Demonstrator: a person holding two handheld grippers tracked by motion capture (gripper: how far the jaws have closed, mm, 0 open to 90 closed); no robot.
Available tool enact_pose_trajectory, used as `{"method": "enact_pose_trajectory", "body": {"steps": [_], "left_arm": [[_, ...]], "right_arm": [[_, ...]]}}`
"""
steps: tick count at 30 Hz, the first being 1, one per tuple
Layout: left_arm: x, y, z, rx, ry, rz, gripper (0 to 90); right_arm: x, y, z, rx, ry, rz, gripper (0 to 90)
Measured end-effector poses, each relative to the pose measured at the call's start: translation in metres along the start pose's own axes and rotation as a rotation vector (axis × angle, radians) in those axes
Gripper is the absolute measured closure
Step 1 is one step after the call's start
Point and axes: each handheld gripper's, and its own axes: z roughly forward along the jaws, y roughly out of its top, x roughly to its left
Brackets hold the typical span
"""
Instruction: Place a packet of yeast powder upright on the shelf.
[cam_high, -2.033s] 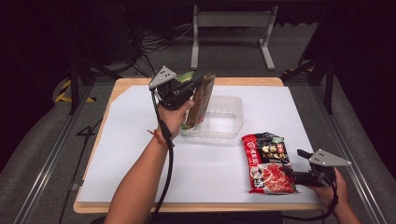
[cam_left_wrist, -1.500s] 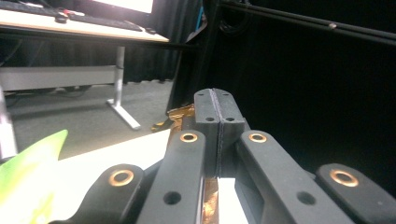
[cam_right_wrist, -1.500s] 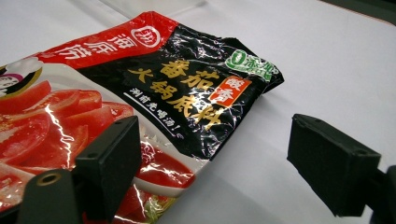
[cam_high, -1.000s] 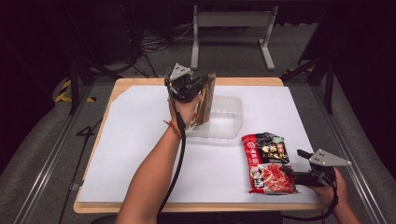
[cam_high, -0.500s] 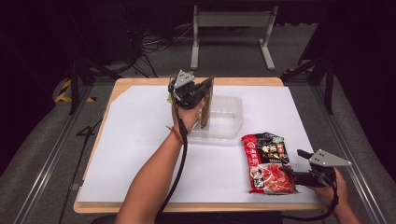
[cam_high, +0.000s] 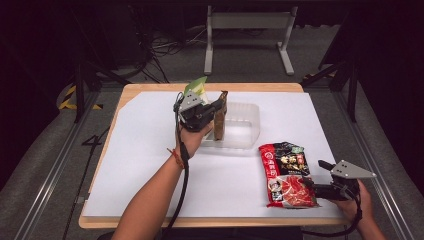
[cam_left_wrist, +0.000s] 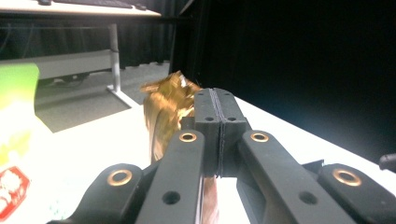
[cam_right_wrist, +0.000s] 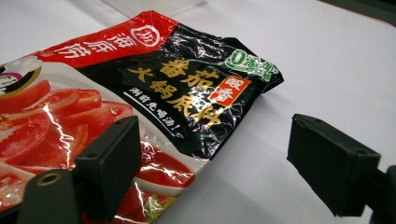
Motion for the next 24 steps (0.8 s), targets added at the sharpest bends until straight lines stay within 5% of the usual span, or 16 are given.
{"method": "enact_pose_trajectory", "body": {"steps": [6, 18, 24], "left_arm": [[-0.004, -0.011, -0.002, 0.015, -0.035, 0.025, 89.5], [-0.007, -0.019, -0.012, 0.038, -0.035, 0.074, 87.6], [-0.010, -0.017, -0.019, 0.043, -0.033, 0.125, 75.2]], "right_arm": [[0.000, 0.000, 0.000, 0.000, 0.000, -0.002, 17.8], [0.000, 0.000, 0.000, 0.000, 0.000, -0.003, 17.9], [0.000, 0.001, 0.001, -0.001, -0.004, -0.004, 17.7]]}}
